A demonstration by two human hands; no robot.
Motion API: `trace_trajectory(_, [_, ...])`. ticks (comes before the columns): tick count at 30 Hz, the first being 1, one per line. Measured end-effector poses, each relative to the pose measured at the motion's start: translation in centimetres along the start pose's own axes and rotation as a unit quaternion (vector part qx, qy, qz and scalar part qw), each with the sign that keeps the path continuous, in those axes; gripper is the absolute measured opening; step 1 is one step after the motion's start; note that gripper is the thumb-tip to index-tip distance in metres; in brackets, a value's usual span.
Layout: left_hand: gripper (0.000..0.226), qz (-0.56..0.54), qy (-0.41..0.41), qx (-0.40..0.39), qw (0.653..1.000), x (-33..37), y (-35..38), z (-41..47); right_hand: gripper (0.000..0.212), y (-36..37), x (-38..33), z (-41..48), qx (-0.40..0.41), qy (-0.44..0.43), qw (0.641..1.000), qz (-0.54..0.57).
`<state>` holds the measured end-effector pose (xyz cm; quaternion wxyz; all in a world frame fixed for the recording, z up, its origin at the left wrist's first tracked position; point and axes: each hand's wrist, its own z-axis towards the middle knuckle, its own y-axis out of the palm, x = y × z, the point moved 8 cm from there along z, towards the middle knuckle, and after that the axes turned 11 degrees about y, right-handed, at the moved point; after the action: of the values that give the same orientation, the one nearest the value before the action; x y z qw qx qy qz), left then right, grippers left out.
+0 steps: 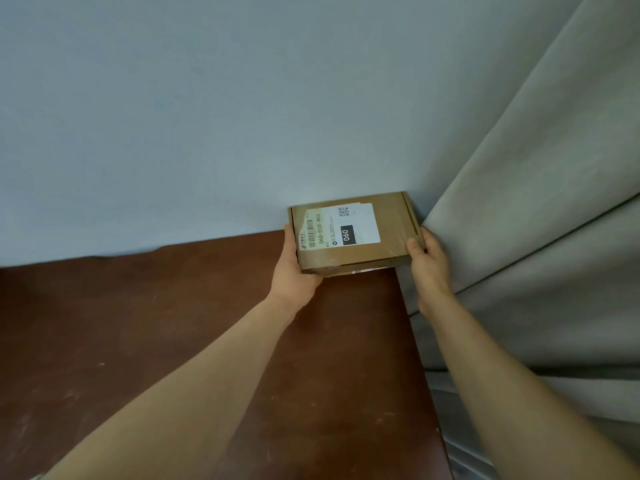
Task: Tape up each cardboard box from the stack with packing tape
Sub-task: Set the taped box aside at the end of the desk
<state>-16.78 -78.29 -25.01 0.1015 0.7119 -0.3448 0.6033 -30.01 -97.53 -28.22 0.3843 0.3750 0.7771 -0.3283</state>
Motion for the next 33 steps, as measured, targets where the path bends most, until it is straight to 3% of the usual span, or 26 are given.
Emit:
trace_trajectory(3, [0.109, 0.012, -0.031, -0.016, 0.999, -0.3, -0.5, -0.1, 0.047, -0.7, -0.6, -0.9, 0.080, -0.019, 0.995, -0.053])
trace_trajectory(5, [0.113, 0.014, -0.047, 0.000, 0.999, -0.4, -1.9, -0.7, 0.056, -1.4, -1.8, -3.2, 0.201, -0.088, 0.971, -0.096])
trace_trajectory(7, [0.108, 0.021, -0.065, 0.024, 0.997, -0.8, -4.0, -1.4, 0.055, 0.1, -3.2, -6.5, 0.244, -0.172, 0.949, -0.101])
trace_trajectory(11, [0.093, 0.018, -0.083, 0.055, 0.995, -2.0, -9.0, -3.6, 0.039, 7.5, -4.3, -12.0, 0.163, -0.257, 0.943, -0.136])
trace_trajectory(19, [0.077, 0.021, -0.039, 0.085, 0.995, -2.6, -22.8, -9.8, 0.031, 21.9, -4.2, -23.3, -0.019, -0.253, 0.952, -0.173])
trace_trajectory(25, [0.068, 0.019, 0.034, 0.107, 0.993, -2.9, -36.8, -15.8, 0.030, 34.4, -3.5, -34.5, -0.112, -0.192, 0.965, -0.141])
trace_trajectory(33, [0.056, -0.030, 0.106, 0.204, 0.973, -3.3, -50.7, -22.4, 0.024, 46.0, -5.8, -46.8, -0.199, -0.198, 0.952, -0.123])
